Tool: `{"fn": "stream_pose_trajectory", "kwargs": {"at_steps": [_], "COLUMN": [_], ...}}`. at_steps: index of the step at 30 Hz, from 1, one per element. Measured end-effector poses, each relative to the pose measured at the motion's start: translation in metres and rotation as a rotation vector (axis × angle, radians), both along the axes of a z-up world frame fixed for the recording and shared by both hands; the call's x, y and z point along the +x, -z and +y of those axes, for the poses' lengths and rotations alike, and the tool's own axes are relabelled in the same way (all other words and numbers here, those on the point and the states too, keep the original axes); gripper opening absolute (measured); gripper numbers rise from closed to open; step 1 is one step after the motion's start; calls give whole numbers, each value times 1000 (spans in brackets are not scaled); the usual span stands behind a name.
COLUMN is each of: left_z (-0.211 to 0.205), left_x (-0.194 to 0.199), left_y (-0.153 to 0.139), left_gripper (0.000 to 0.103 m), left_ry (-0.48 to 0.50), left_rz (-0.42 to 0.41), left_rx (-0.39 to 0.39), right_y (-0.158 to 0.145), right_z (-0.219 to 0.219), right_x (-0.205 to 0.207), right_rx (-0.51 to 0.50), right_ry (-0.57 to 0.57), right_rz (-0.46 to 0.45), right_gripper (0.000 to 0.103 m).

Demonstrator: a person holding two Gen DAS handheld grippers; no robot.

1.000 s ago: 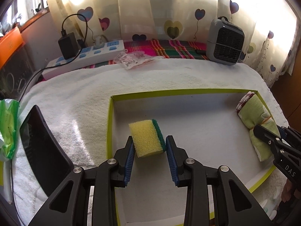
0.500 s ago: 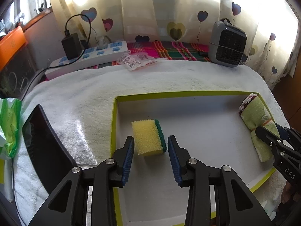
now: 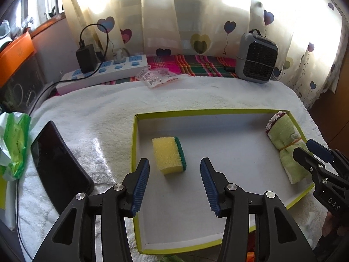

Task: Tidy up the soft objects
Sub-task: 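Open the left gripper on the sponge while the right gripper releases the towel in the box, then withdraw both grippers from the box toward the remaining items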

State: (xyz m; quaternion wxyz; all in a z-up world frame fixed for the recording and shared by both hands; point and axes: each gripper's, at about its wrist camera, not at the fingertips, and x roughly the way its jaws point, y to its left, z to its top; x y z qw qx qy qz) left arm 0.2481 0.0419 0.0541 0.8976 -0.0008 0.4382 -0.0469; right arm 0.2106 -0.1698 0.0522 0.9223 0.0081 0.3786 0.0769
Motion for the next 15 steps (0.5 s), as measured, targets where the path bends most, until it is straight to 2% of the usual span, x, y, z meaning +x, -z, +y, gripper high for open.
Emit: {"fn": "stream_pose_trajectory", "kwargs": {"at_steps": [15], "left_z": [1], "left_x": [-56], "left_y": [-23], "left_gripper": [48], "left_ry": [2], "left_rz": [-54], "left_rx": [-16], "right_y": [-15], "right_z": [-3], "right_x": [-41], "right_rx": [44], "right_ry": [1], "right_rz": [-24], "right_gripper": [52]}}
